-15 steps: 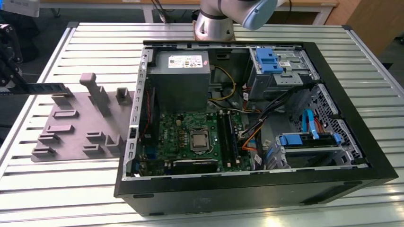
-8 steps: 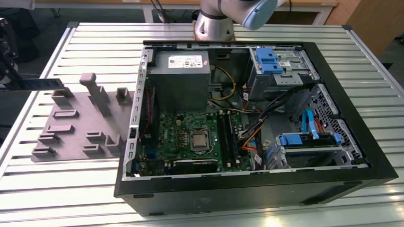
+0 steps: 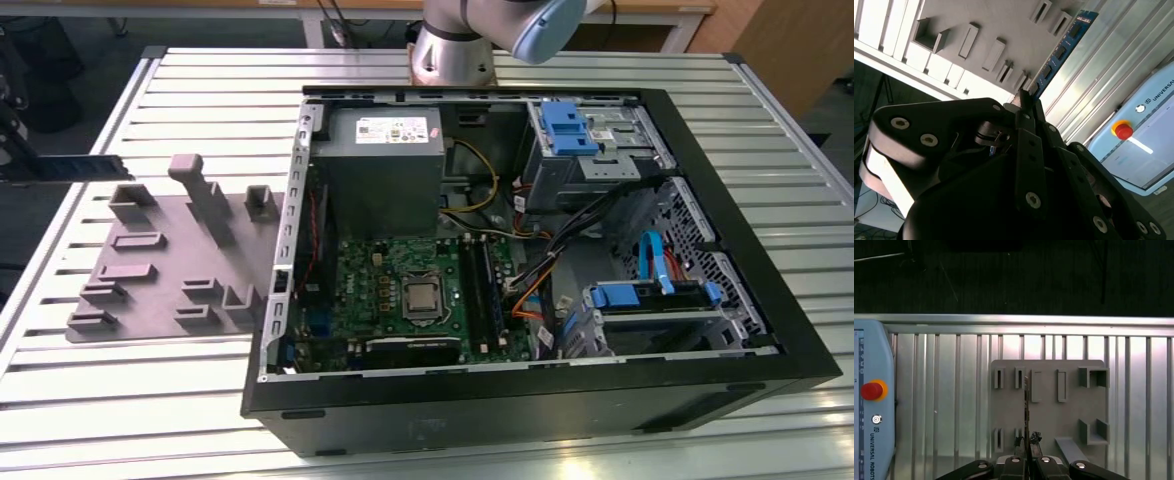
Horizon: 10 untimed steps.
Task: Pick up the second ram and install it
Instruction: 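Pick up the second ram and move it above second insertion slot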
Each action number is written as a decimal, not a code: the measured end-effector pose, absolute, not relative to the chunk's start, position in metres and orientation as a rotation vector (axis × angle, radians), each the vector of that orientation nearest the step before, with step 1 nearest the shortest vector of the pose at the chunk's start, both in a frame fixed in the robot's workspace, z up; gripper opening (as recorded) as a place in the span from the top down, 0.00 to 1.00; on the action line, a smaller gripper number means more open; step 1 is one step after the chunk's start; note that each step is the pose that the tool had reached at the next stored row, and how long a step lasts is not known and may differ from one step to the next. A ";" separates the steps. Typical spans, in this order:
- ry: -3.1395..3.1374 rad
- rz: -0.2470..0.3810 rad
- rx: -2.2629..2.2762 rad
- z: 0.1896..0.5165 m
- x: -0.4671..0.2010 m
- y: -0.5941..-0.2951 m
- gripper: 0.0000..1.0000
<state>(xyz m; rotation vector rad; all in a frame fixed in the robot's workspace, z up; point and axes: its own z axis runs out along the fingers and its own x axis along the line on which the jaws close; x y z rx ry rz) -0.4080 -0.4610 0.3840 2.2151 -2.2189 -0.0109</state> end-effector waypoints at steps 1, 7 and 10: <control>-2.219 -0.011 2.215 0.386 -0.408 -0.461 0.86; -2.219 -0.011 2.215 0.395 -0.408 -0.461 0.86; -2.219 -0.011 2.215 0.398 -0.408 -0.461 0.86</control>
